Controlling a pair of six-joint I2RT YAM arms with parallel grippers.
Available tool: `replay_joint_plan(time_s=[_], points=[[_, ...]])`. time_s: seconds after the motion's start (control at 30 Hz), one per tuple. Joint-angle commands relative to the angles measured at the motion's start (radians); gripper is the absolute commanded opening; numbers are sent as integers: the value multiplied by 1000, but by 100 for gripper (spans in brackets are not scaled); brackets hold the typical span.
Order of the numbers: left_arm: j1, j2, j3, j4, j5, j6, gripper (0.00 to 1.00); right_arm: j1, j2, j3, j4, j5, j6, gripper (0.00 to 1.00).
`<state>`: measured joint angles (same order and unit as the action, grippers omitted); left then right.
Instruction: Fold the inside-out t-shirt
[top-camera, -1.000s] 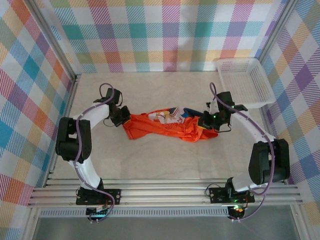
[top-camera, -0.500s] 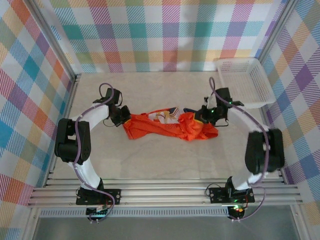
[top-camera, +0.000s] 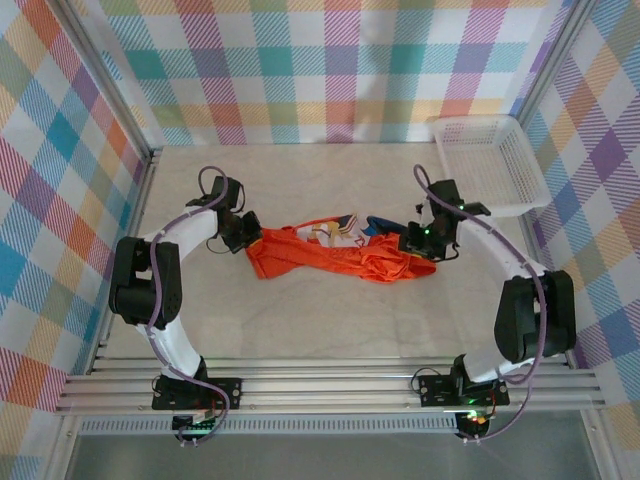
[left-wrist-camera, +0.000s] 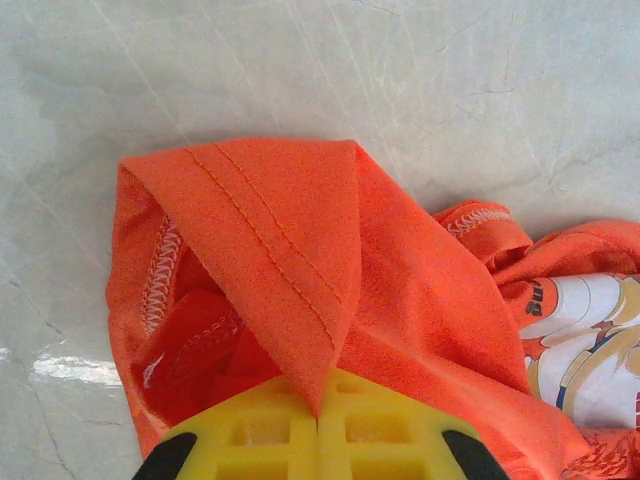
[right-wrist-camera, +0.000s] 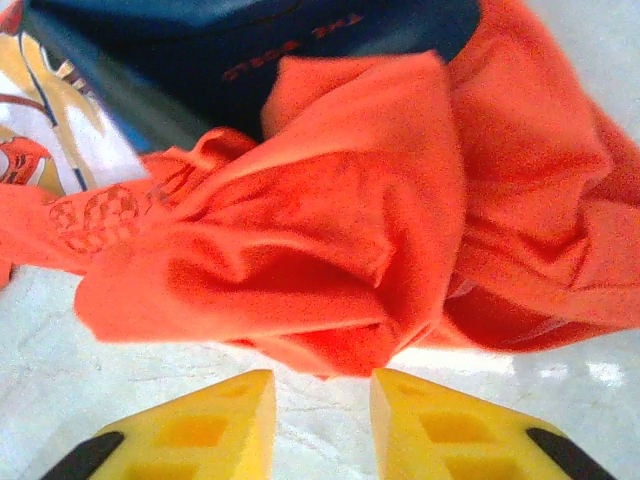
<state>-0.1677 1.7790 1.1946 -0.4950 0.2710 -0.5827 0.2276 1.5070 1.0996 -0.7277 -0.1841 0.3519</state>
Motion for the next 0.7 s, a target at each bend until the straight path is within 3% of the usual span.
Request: replay_joint_plan(time_s=[0.0, 0.2, 0.43, 0.5, 0.6, 0.67], points=[[-5, -9, 19, -26, 11, 10, 0, 50, -11, -3, -23, 54, -9, 41], [-4, -37, 19, -53, -7, 27, 0, 58, 57, 0, 4, 79, -71, 54], [-4, -57, 6, -58, -14, 28, 0, 66, 184, 45, 71, 69, -84, 54], [-4, -60, 3, -61, -17, 29, 0, 72, 212, 65, 86, 58, -77, 46], [-1, -70, 6, -72, -20, 32, 0, 75, 221, 121, 48, 75, -59, 5], [8, -89, 19, -96, -29, 42, 0, 76, 180, 159, -4, 100, -55, 0]])
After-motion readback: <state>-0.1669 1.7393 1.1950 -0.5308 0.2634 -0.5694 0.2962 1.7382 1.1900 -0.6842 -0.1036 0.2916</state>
